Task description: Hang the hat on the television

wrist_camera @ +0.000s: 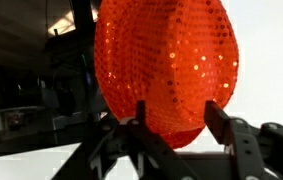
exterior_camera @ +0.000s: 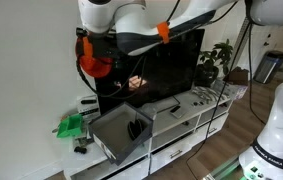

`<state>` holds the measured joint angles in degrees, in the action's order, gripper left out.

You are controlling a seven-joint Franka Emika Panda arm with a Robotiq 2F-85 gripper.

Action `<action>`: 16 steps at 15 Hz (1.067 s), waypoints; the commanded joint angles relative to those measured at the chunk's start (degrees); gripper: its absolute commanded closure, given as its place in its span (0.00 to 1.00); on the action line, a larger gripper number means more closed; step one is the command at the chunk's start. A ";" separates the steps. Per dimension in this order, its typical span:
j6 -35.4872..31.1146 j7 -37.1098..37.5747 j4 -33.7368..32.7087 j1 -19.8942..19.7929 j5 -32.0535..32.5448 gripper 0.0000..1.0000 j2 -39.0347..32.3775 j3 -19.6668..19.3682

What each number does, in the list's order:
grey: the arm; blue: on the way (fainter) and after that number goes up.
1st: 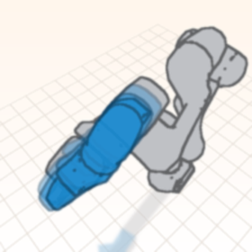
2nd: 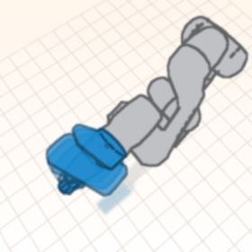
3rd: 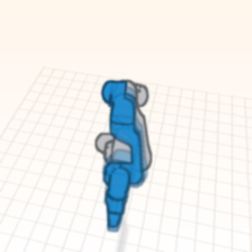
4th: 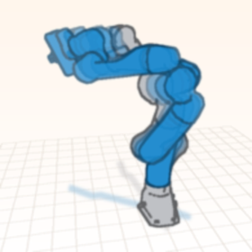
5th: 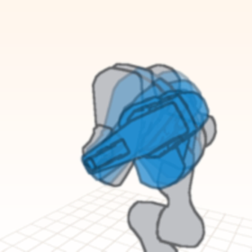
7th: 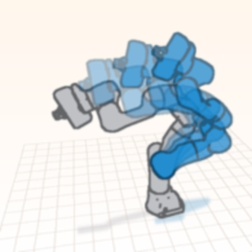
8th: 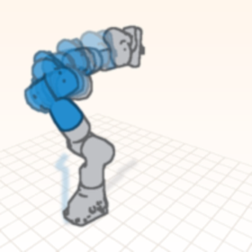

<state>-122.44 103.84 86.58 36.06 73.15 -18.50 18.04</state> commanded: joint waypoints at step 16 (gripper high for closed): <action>0.29 -39.29 9.33 -2.21 -45.93 0.00 9.11 3.75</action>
<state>-121.02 74.25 88.43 35.75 32.83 -15.90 22.28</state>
